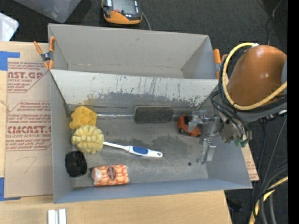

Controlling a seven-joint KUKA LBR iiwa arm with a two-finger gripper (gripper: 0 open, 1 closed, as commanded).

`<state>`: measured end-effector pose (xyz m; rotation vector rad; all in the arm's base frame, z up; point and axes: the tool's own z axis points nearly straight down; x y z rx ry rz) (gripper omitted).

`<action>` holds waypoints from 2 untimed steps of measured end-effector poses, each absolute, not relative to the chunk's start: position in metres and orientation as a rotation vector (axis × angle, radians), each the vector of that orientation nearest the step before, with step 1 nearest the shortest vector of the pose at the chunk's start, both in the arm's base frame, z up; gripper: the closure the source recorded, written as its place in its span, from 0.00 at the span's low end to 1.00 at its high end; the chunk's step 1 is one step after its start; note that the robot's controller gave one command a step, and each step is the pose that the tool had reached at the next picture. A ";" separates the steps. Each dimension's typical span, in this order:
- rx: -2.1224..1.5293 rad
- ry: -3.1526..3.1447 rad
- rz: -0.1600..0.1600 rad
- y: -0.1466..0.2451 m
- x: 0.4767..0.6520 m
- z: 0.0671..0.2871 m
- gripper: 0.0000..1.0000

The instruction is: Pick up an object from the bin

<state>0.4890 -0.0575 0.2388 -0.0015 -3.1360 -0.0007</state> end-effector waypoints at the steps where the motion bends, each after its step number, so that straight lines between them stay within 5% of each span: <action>1: 0.001 -3.143 0.001 -0.057 0.491 0.242 0.00; 2: -0.099 -3.146 -0.002 0.008 0.513 0.105 0.00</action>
Offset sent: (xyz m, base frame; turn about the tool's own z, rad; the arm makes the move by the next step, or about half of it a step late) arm 0.0278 0.0796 -0.1688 0.0762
